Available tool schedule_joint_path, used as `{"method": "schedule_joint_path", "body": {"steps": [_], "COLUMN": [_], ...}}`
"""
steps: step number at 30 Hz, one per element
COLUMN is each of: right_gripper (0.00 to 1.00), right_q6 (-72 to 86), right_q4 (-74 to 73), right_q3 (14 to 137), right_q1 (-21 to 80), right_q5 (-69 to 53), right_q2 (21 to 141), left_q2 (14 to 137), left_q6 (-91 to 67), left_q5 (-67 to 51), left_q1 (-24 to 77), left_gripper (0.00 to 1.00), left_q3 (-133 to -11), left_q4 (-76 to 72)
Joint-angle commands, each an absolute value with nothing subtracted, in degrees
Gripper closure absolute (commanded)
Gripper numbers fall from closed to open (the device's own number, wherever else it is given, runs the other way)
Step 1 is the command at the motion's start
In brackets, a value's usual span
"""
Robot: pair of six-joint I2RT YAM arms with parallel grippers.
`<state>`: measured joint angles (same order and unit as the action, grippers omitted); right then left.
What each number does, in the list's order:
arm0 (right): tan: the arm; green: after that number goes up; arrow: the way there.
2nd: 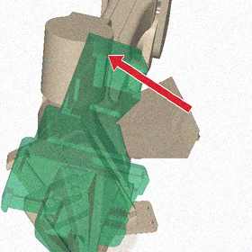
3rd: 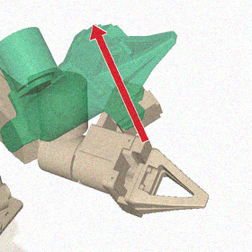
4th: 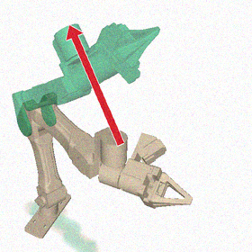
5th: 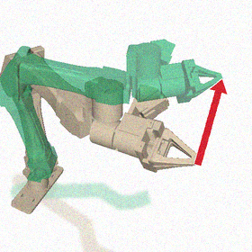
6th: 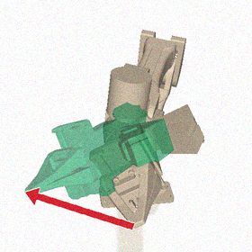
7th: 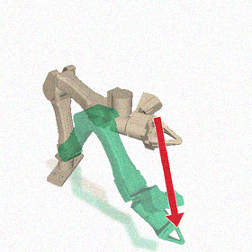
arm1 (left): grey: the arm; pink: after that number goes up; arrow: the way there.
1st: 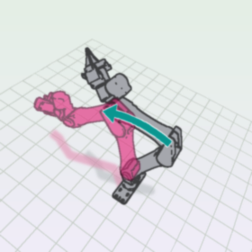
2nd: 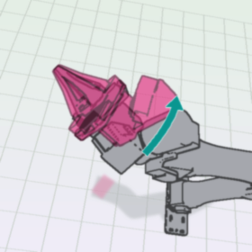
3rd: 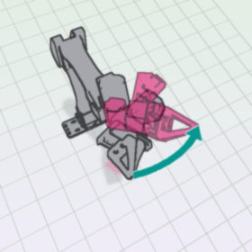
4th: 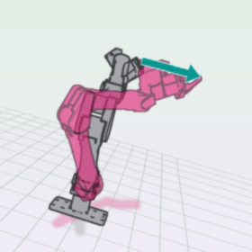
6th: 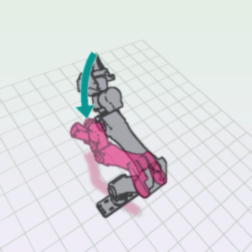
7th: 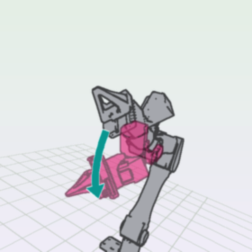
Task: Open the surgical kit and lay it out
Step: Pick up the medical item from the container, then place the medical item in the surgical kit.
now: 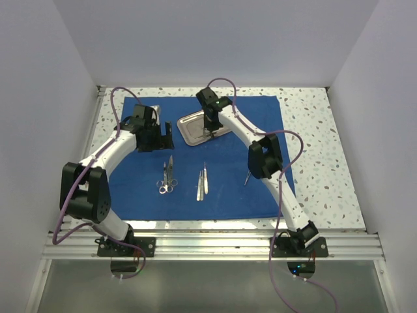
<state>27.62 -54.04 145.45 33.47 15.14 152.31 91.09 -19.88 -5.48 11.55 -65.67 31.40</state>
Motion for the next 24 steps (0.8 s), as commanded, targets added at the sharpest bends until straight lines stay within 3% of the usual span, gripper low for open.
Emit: {"method": "schedule_joint_path", "body": {"steps": [1,8,11,18,24], "right_gripper": [1.00,1.00,1.00,1.00,1.00], "right_q6": [26.6,25.9,24.8,23.5,28.5], "right_q4": [-58.6,-55.5,-52.8,-41.8,-38.3], "right_q3": [142.9,139.6,131.5,93.1,72.2], "right_q1": [33.4,32.7,32.5,32.3,32.4], "right_q5": [15.6,17.0,18.7,22.2,20.0], "right_q2": [152.8,140.8,133.6,105.4,94.8], "left_q2": [91.2,90.8,90.7,92.2,92.8], "left_q6": [-18.3,-18.7,-19.4,-20.9,-21.7], "left_q5": [-6.3,-4.9,-4.0,-4.4,-5.0], "left_q1": [10.8,10.8,10.8,10.9,11.1], "left_gripper": [0.01,0.00,0.00,0.00,0.00], "left_q3": [-65.8,-68.4,-70.5,-75.9,-78.4], "left_q4": [30.1,32.5,33.3,34.8,36.4]}}
